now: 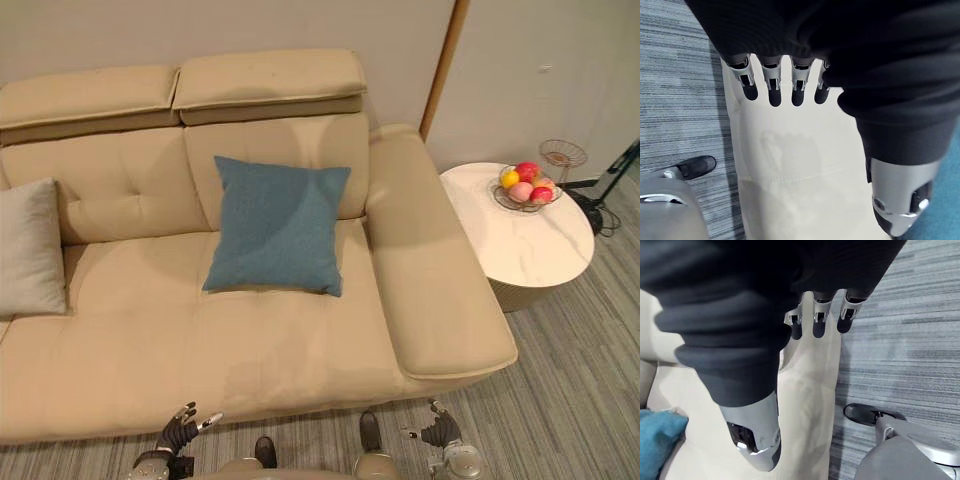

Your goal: Pick up cushions and gather them together orderly.

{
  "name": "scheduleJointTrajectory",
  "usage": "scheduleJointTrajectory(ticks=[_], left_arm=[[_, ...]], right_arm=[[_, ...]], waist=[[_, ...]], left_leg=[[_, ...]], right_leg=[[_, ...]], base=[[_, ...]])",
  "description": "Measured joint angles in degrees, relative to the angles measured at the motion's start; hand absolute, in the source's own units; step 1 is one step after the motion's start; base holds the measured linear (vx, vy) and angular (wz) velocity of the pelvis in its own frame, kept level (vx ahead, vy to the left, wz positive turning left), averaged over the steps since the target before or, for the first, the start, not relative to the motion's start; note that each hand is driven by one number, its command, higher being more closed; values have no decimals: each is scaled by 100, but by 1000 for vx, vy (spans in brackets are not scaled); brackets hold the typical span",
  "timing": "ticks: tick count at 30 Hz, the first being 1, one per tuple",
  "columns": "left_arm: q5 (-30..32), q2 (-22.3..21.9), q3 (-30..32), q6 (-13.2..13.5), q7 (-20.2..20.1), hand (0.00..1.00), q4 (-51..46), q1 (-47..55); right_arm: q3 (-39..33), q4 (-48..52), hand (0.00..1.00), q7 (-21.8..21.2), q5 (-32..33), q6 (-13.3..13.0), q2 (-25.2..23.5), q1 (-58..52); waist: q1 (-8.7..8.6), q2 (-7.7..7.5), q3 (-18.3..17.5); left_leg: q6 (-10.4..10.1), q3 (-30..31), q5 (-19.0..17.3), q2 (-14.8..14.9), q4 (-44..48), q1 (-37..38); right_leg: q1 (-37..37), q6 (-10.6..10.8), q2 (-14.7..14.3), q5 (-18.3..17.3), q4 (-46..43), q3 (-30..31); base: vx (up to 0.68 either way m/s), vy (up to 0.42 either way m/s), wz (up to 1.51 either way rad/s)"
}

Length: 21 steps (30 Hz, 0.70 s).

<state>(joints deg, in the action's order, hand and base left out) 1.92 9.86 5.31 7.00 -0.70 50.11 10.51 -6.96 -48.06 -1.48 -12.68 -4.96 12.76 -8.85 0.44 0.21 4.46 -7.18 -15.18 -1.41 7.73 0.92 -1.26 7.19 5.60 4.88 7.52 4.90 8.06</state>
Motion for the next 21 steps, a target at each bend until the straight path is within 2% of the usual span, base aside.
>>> scheduleJointTrajectory(ticks=[3,4,5,6,7,8,9,10,11,12,13,14,15,16,17,18,19,20,21], left_arm=[[-1,2,-13,-4,-28,0,-25,-61],[-1,-13,-20,-15,-27,0,-111,-93],[-3,-97,-16,-8,-5,0,-253,-117],[-3,-99,-26,-3,14,0,-301,-167],[-10,-109,-92,-7,102,0,-411,-224],[-14,-113,-92,-11,146,0,-505,-192],[-19,-117,-84,-13,198,0,-544,-180],[-29,-211,-16,-43,288,0,-611,-227],[-70,-463,-18,-47,374,0,-631,-255],[-191,-566,-36,-41,408,0,-748,-220],[-316,-595,-78,-28,452,0,-808,-257],[-414,-623,-76,-41,461,0,-790,-313],[-483,-711,-106,-66,453,0,-803,-316],[-488,-706,-118,-60,456,0,-830,-286],[-558,-673,-117,-57,467,0,-852,-236],[-586,-664,-124,-58,457,0,-857,-255],[-585,-626,-120,-57,455,0,-908,-267],[-585,-602,-118,-53,455,0,-913,-272],[-585,-568,-117,-55,449,0,-907,-255]], right_arm=[[51,-11,0,4,-92,25,-79,-16],[120,-3,0,14,-89,20,-140,-19],[117,4,0,15,-86,17,-199,62],[118,1,0,18,-85,31,-266,62],[117,-2,0,32,-74,40,-401,-66],[122,-12,0,69,-77,37,-476,-117],[128,-21,0,79,-80,49,-486,-128],[111,-9,0,157,-95,75,-461,0],[93,68,0,279,-82,111,-403,110],[65,260,0,372,-57,101,-388,196],[58,401,0,412,2,88,-445,247],[61,458,0,429,83,80,-476,350],[28,481,0,492,130,86,-457,417],[24,484,0,509,139,103,-475,380],[7,486,0,522,147,124,-497,320],[-93,502,0,531,146,135,-529,213],[-179,503,0,537,145,154,-558,215],[-197,508,0,556,144,155,-547,231],[-225,513,0,558,143,153,-478,257]], waist=[[-6,-51,77],[-15,-118,111],[31,25,150],[0,-6,178],[-43,-144,157],[-61,-285,115],[-69,-361,95],[-39,-425,100],[113,-59,30],[212,-50,108],[228,-160,171],[210,-134,239],[143,173,419],[128,223,427],[21,226,445],[-9,178,472],[16,99,501],[14,61,524],[-6,30,542]], left_leg=[[20,-113,-129,147,429,-99],[109,-181,-170,178,666,-227],[179,-206,-183,400,750,-344],[173,-178,-175,391,816,-397],[171,2,-148,297,951,-396],[171,130,-147,205,1097,-467],[171,165,-147,180,1222,-551],[116,228,-107,239,1433,-790],[79,208,47,520,1288,-948],[24,104,208,609,1242,-1054],[-22,97,339,558,1219,-1182],[-85,145,420,608,1234,-1307],[-158,344,590,858,1254,-1377],[-182,363,704,938,1171,-1362],[-208,305,1188,954,678,-1215],[-122,181,1073,910,743,-1196],[63,115,821,810,1130,-1268],[131,104,670,741,1414,-1315],[294,95,179,582,2155,-1394]], right_leg=[[313,-35,-147,-141,-742,46],[486,31,-191,-127,-1048,72],[727,143,-235,-535,-1733,103],[1023,36,-209,-959,-2756,14],[1203,118,-14,-1598,-4504,-101],[1118,276,164,-1707,-5252,-65],[1059,335,229,-1756,-5379,-23],[988,524,110,-1929,-5019,-85],[765,496,-85,-2063,-4387,-194],[737,325,-82,-2244,-4400,-239],[594,136,-21,-2575,-3995,-363],[518,-162,-79,-2771,-3659,-459],[404,-278,-351,-2580,-3511,-691],[402,-364,-408,-2529,-3509,-744],[403,-499,-436,-2451,-3474,-930],[447,-691,-370,-2382,-3466,-1114],[546,-787,-283,-2337,-3459,-1140],[594,-808,-237,-2301,-3439,-1130],[686,-785,-129,-2080,-3194,-1120]], base=[[3,-16,-28],[-78,-16,-27],[-119,-44,-17],[-102,-93,40],[-61,-155,74],[-36,-180,80],[-109,-237,54],[-181,-197,10],[-209,-200,-12],[-242,-199,-27],[-282,-301,-11],[-372,-321,15],[-342,-247,18],[-362,-179,45],[-350,-136,59],[-314,-119,61],[-274,-78,37],[-263,-64,15],[-273,-48,8]])
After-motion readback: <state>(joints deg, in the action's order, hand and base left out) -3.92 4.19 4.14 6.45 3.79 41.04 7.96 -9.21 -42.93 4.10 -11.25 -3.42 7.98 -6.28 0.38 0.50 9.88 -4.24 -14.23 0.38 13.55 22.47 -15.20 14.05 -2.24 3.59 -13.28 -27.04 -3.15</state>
